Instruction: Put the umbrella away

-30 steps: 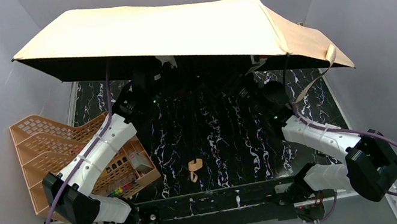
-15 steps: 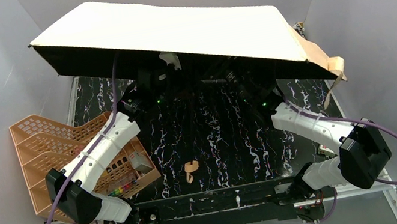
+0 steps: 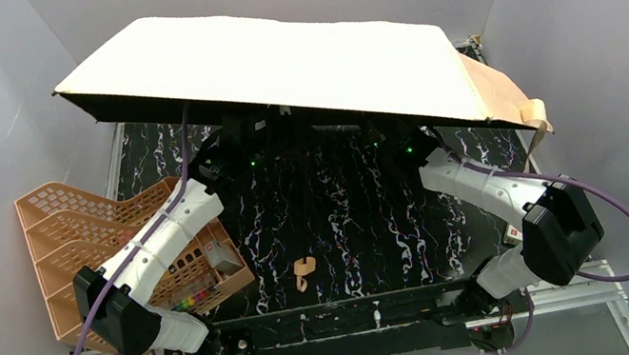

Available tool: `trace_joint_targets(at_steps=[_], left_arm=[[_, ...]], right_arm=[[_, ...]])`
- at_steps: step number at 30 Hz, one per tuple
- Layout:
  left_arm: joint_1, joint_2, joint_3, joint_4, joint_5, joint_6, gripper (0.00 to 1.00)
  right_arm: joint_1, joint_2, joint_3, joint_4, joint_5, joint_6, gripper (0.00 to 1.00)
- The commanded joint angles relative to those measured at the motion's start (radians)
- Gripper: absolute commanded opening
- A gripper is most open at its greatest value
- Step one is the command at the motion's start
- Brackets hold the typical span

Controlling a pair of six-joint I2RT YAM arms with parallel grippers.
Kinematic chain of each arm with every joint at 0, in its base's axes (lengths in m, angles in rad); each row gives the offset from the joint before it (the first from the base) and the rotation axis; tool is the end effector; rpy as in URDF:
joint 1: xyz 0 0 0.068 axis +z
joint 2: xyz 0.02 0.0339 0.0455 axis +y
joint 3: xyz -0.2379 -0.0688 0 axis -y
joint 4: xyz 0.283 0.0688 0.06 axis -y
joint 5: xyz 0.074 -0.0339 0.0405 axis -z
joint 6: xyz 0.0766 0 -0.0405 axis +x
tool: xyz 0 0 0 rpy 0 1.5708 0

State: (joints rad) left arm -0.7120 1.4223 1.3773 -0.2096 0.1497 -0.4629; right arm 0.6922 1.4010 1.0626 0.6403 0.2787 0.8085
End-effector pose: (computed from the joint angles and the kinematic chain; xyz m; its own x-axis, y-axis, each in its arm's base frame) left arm 0.3068 -0.2799 0.3583 -0.5079 -0.1449 -0.8491 0.5907 0.6589 -0.4658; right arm 0.3273 0.2439 0.3545 -0.1395 0.7876 -0.6002 -0.4497 0.4896 0.7470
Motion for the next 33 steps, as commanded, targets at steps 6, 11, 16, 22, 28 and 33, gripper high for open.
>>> trace_joint_targets(at_steps=[6,11,16,22,28,33], left_arm=[[-0.007,-0.059,-0.017,0.029,0.030,0.019,0.00],[-0.007,-0.053,-0.012,0.029,0.038,0.023,0.00],[-0.008,-0.046,-0.012,0.026,0.049,0.024,0.00],[-0.008,-0.045,-0.019,0.023,0.055,0.026,0.00],[-0.009,-0.052,-0.035,0.017,0.048,0.026,0.00],[-0.008,-0.085,-0.051,0.022,-0.021,0.019,0.00]], right_arm=[[-0.048,0.025,0.072,0.054,-0.013,0.126,0.69],[-0.064,0.044,0.093,0.061,-0.037,0.142,0.64],[-0.073,0.067,0.114,0.065,-0.056,0.147,0.63],[-0.083,0.095,0.138,0.070,-0.071,0.154,0.58],[-0.094,0.116,0.129,0.172,-0.099,0.125,0.10],[-0.106,0.102,0.093,0.206,-0.160,0.077,0.00]])
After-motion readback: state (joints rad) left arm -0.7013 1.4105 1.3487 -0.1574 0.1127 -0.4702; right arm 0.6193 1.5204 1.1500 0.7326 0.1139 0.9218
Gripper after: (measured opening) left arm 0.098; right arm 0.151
